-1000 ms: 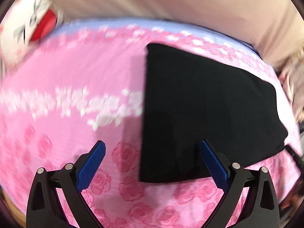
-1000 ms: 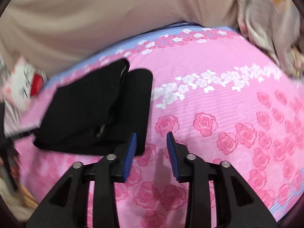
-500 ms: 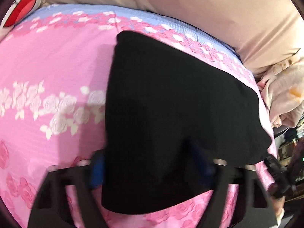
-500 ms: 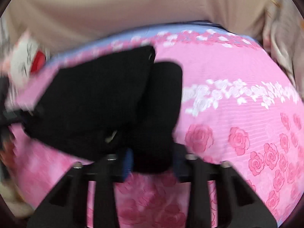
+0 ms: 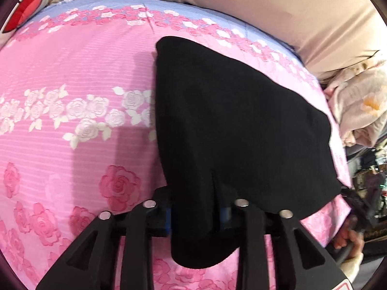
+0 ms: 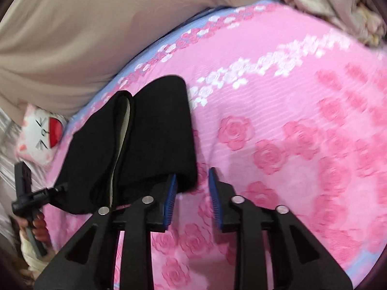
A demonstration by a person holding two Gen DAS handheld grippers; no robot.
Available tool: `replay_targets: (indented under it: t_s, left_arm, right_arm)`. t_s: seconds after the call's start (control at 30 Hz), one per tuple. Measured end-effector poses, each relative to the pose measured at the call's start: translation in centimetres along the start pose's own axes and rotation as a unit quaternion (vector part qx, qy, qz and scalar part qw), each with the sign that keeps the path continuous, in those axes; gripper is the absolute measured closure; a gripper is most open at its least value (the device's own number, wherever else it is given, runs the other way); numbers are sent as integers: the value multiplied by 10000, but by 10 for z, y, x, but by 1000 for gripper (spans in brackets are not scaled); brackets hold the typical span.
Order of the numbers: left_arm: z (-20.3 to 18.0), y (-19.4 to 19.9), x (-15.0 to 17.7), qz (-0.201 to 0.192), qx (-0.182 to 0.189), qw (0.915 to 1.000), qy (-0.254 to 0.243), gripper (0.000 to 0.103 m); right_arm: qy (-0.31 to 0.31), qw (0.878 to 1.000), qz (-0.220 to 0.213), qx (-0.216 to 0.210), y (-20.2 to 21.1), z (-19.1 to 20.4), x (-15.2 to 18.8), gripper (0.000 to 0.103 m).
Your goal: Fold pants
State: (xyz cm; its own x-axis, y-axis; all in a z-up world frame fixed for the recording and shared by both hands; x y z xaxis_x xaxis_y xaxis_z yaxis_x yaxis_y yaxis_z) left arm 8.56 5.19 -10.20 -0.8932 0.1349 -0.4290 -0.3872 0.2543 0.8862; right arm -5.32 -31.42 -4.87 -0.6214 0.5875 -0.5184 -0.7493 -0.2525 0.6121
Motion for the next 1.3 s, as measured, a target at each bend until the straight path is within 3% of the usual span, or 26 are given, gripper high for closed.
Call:
replay_targets:
  t_s: [0.03,0.1,0.13,0.17,0.2,0.3,0.37,0.53,0.6,0.63,0.67,0.77,0.83,0.93,1.0,1.07,1.17,1.3]
  left_arm:
    - [0,2,1,-45,-188,9998,-4,51]
    - [3,9,5,-193,-548,9983,20,38]
    - [5,14,8,-306,-618,9976,42,38]
    - [4,17,7,-368,-626,9973,73,38]
    - [4,22,8,-438,-589,9972,139,38]
    - [4,41,7,-652,-309,9970,291,28]
    - [1,54,4,-838,-352,9956,242,27]
    - [3,69,2,-1113,-509,9924,137,19]
    - [2,62,-1,-1058,-543,9928,144,19]
    - [1,57,-4,-992,-545,9935,144,19]
    - [0,55,-4,-957,-556,9937,155,19]
    - [-2,50,-7,-949,-524,9939,180,19]
    - [-1,51,-9,-1031,-599,9928,152,19]
    - [8,46,-14,-1057,-1221,9867,199,17]
    - [19,44,-17,-1134,-1985,9733,203,17]
    - [41,48,-16,-1202,-2364,9634,392,17]
    - [96,56,-11,-1121,-2303,9599,1136,17]
    - [163,71,-3,-1165,-2498,9431,1859,17]
  right_arm:
    - [9,9999,-128,-24,9,2,-2,75]
    - [96,9983,-470,-323,28,18,-10,56]
    - [171,9963,-529,-652,29,29,-15,28]
    - [246,9943,-437,-939,23,37,-19,8]
    - [353,9904,-152,-1328,5,46,-22,8]
    - [359,9861,480,-1552,-50,52,-25,10]
    - [252,9860,740,-1475,-80,49,-27,15]
    - [404,9763,821,-1963,-102,70,-32,17]
    - [469,9754,936,-1940,-114,77,-34,42]
    - [491,9785,956,-1758,-119,82,-33,62]
    - [601,9801,941,-1643,-121,89,-34,73]
    - [1266,9747,638,-1730,-103,144,-32,80]
    - [1639,9611,558,-2154,-89,191,-27,82]
    - [2164,9295,822,-2873,-86,265,-8,85]
    - [2384,9149,1036,-3087,-99,304,5,85]
    - [2651,9033,1201,-3152,-118,345,19,88]
    - [2739,8887,1466,-3371,-146,387,31,89]
    - [2751,8721,1760,-3643,-183,428,40,91]
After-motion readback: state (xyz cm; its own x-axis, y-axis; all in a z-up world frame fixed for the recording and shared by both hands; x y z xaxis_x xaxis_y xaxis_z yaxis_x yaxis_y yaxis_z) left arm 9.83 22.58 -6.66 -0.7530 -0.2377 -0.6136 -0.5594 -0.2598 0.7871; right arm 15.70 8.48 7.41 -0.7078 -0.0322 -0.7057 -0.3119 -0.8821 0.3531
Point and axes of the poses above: each gripper's, at about its wrist camera, not at the fingertips, and y roughly against the way its jaws point, z to its left, x to its underside, the point moved 1 cm from there along -y, roughly the way its jaws point, and after that the axes turned 10 degrees about -x, right-handed, at the moved point
